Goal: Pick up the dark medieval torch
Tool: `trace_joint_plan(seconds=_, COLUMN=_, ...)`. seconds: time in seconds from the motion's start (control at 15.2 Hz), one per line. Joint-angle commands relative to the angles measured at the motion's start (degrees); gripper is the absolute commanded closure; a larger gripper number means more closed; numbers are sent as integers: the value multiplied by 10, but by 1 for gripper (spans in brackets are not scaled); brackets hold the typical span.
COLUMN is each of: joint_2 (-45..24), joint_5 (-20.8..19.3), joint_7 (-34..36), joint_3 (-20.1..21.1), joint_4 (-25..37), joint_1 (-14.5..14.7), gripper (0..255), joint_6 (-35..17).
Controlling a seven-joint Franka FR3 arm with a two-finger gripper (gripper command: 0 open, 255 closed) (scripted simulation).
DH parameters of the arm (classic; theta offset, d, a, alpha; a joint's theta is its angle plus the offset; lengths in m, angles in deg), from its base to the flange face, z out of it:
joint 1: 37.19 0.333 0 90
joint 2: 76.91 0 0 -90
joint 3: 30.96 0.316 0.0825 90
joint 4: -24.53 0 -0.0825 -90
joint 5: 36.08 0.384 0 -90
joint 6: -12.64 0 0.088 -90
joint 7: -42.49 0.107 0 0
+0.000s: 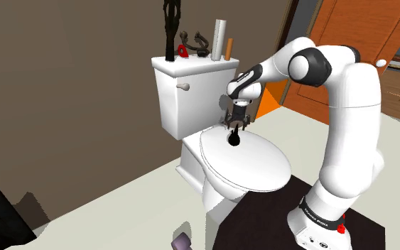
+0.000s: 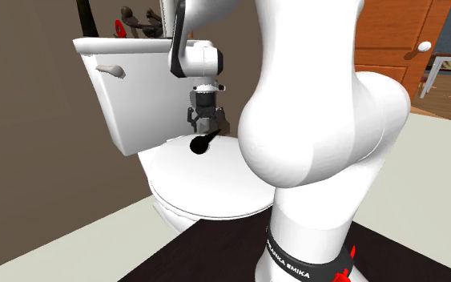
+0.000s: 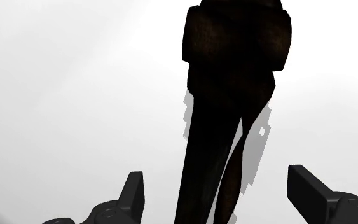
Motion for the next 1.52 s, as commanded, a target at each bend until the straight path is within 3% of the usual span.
trace_joint_plan(seconds=0.0, joint_2=-11, joint_5=4, joint_7=-2, joint_3=2, joint_4=-3, joint_1=-1, gripper=0, joint_6=-13)
trace_joint_plan(seconds=0.33, joint_2=-31, joint_5=12, joint_7=-7, joint_3=6, joint_4=-3, joint_1=-4, gripper=0, joint_6=-33)
trace_joint_plan(seconds=0.4, joint_2=-30, joint_5=11, joint_7=-7, joint_3=6, joint_4=-4, joint_1=-4, gripper=255, joint_6=-33)
trace_joint_plan(seconds=0.99, joint_2=-31, joint_5=12, joint_7=-7, joint_3=6, joint_4=-3, joint_1=-4, gripper=255, joint_6=-33)
trace_joint_plan(seconds=1.45, joint_2=7, joint_5=-2, joint_7=3, joint_3=-1, joint_4=0, joint_1=1, gripper=255, joint_6=7)
